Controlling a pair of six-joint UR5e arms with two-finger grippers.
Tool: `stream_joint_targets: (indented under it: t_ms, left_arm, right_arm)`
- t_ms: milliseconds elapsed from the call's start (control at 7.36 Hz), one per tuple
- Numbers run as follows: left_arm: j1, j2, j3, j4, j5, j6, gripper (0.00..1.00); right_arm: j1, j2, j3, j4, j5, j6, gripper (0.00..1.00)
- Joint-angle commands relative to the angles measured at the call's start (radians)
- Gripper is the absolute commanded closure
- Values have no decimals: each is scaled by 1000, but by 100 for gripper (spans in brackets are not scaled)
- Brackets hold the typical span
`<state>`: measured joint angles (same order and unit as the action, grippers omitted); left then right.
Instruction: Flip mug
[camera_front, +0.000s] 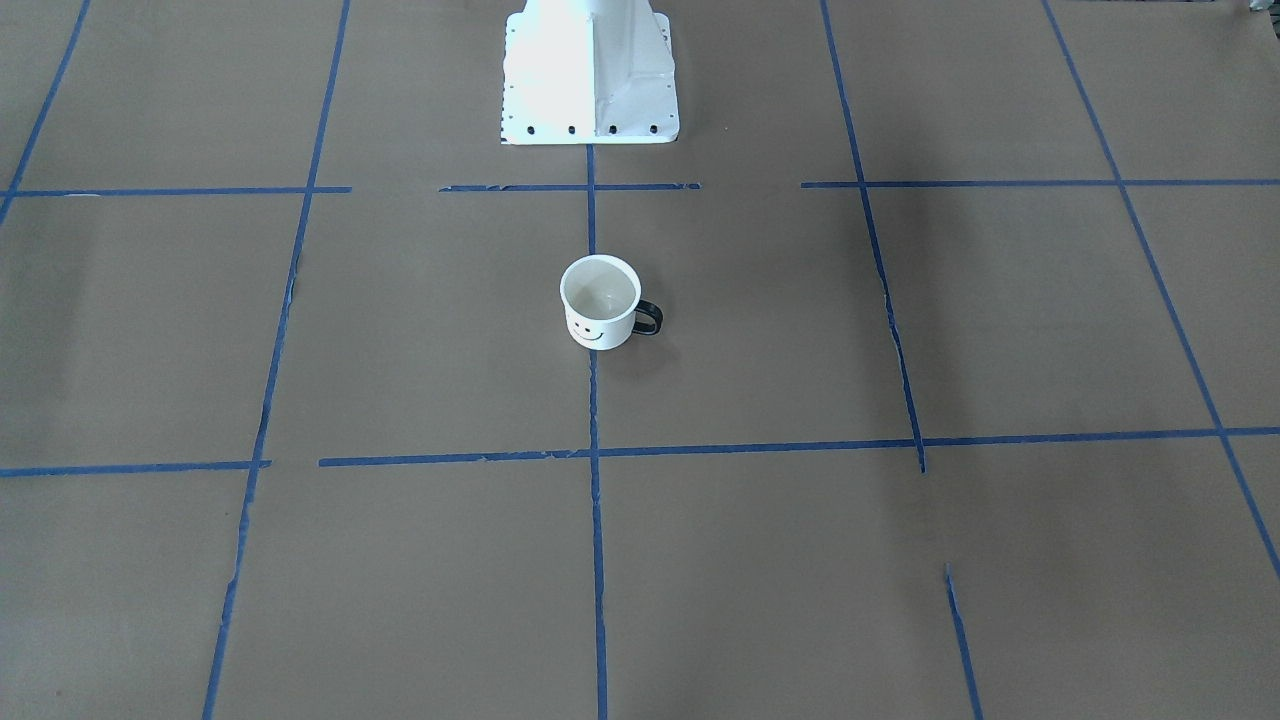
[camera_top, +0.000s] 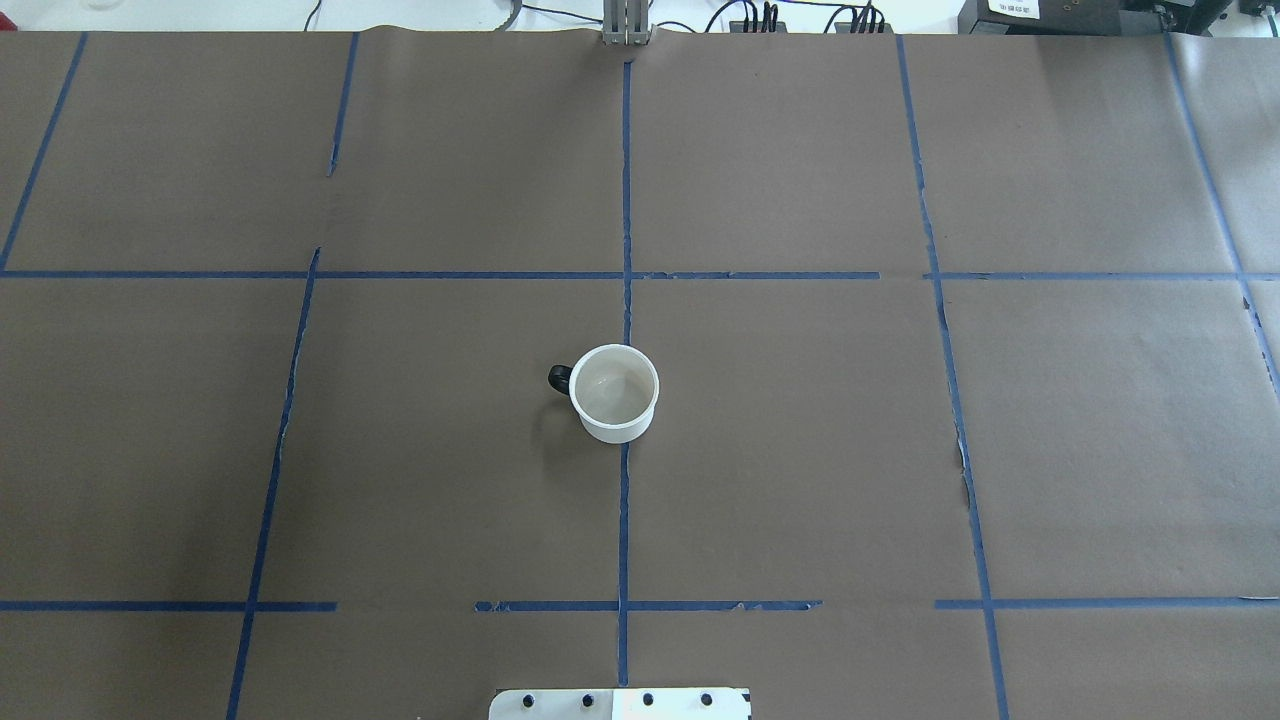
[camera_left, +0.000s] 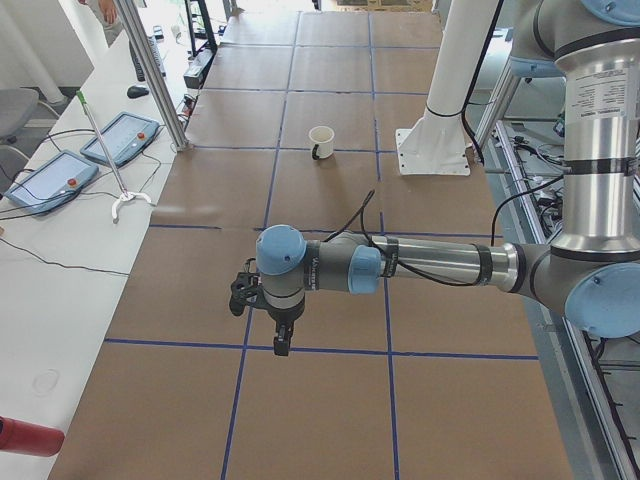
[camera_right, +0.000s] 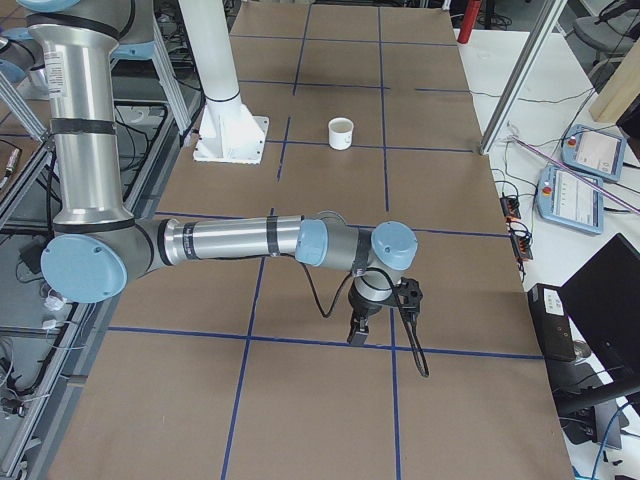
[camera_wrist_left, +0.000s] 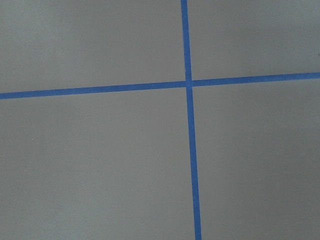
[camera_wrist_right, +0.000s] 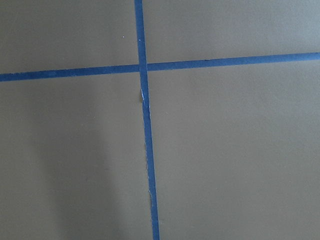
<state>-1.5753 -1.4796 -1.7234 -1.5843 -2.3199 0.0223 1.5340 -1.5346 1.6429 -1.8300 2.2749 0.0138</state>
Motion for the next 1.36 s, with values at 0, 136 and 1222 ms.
stream_joint_targets:
  t_ms: [0,136,1222]
  left_arm:
    - [0,8,1,-32,2,-1,0]
    - [0,8,-2,-33,2,-1,0]
    - [0,4,-12,-34,2,-1,0]
  right_arm:
    - [0,1,0,0,0,0,0]
    - [0,1,0,0,0,0,0]
    - [0,1,0,0,0,0,0]
